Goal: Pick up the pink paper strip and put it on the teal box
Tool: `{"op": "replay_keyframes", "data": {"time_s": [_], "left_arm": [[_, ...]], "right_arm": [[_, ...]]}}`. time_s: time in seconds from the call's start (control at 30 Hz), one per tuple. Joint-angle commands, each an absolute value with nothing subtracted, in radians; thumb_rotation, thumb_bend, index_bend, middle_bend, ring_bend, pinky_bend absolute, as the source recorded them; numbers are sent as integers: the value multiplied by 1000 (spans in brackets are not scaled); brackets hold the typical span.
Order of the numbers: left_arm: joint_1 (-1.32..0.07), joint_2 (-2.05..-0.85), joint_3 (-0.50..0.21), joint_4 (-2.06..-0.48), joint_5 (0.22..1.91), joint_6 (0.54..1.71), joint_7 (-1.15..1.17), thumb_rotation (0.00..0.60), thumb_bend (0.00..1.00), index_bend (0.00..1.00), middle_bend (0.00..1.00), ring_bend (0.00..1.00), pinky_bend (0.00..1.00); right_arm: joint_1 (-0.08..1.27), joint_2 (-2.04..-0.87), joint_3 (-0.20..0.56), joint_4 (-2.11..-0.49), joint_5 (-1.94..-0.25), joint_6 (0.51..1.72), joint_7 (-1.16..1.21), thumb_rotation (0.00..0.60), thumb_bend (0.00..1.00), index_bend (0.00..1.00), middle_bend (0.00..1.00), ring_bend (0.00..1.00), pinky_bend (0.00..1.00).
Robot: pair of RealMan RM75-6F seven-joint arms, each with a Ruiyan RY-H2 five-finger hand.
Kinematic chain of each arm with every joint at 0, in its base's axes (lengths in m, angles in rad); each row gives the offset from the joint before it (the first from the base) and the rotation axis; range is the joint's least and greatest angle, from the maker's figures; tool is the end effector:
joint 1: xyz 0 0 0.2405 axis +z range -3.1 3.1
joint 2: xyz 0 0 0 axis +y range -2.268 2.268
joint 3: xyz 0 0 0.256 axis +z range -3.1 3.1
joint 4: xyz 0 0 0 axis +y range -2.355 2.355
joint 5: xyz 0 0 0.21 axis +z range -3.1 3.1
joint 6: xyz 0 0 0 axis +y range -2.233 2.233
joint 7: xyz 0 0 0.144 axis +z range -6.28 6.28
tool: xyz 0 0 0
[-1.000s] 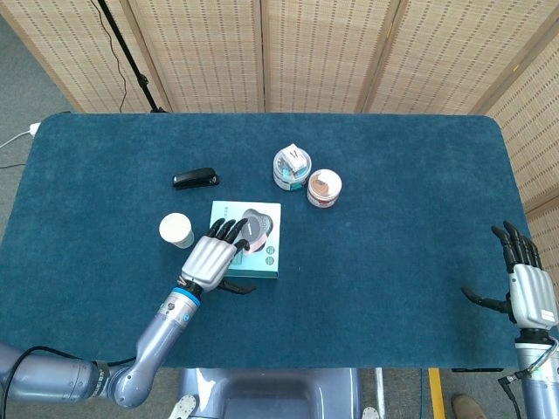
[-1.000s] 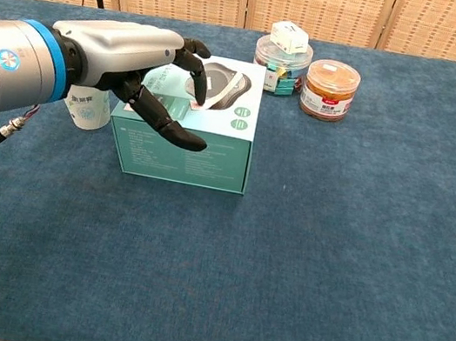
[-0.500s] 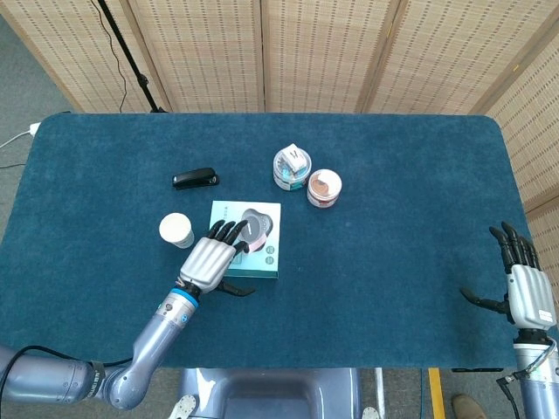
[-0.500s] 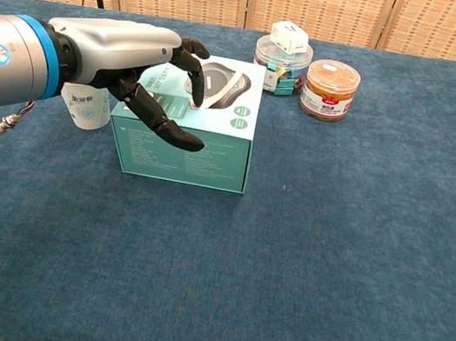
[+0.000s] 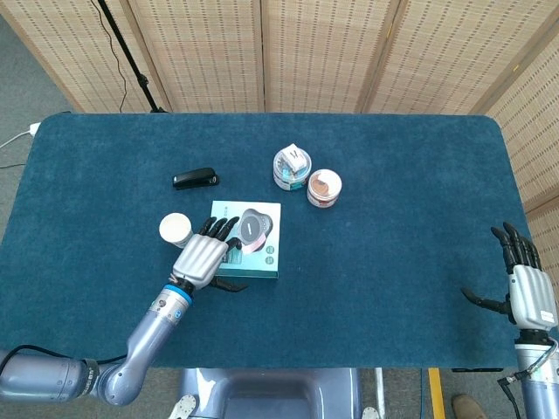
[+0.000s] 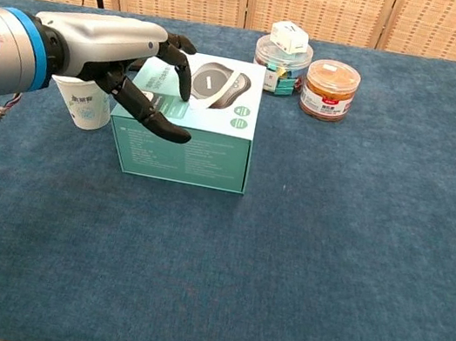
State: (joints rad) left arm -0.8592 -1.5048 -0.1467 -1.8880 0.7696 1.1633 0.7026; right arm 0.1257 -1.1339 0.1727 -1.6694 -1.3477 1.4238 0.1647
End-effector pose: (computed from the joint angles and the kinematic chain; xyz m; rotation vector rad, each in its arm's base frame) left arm -0.0825 0.2985 -0.0085 -1.9072 -0.9952 -0.8557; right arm -0.3021 -0.2165 0.1661 1.1613 -1.0814 1.1018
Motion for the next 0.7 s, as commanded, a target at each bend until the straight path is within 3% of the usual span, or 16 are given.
{"op": "replay_keyframes", "data": {"time_s": [0.03, 0.7], "left_arm": [[-860, -1504, -147, -1889, 773, 1160, 699, 281, 0, 347, 0, 0, 0], [-878, -1510, -141, -1918, 763, 1162, 720, 279, 0, 348, 0, 0, 0]], "right_arm": [[126, -1134, 173, -1670, -1348, 1425, 164, 600, 0, 73, 0, 0, 0], [123, -1129, 173, -1674, -1348, 1422, 175, 600, 0, 73, 0, 0, 0]]}}
